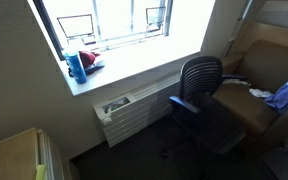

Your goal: Move the shirt from the chair to the couch

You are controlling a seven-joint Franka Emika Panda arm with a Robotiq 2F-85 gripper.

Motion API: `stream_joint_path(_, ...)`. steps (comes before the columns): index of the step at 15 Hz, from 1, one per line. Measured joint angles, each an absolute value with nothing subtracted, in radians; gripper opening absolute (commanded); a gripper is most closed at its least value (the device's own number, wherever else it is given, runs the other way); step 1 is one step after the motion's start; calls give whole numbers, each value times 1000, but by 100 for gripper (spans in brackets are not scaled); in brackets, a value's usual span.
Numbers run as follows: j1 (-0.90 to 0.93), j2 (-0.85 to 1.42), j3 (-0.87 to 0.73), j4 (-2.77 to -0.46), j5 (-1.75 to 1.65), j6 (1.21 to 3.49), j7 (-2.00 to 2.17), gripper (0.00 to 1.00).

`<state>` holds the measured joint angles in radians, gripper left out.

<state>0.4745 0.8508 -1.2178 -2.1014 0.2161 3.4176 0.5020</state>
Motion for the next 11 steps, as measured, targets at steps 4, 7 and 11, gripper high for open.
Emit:
stream_joint_path(4, 484, 759, -1199, -2138, 221, 3396, 279, 1)
stream_joint_path(7, 492, 740, -1221, -2139, 222, 3396, 208, 1)
stream_joint_path(11, 494, 738, -1222, -2140, 222, 3396, 203, 1)
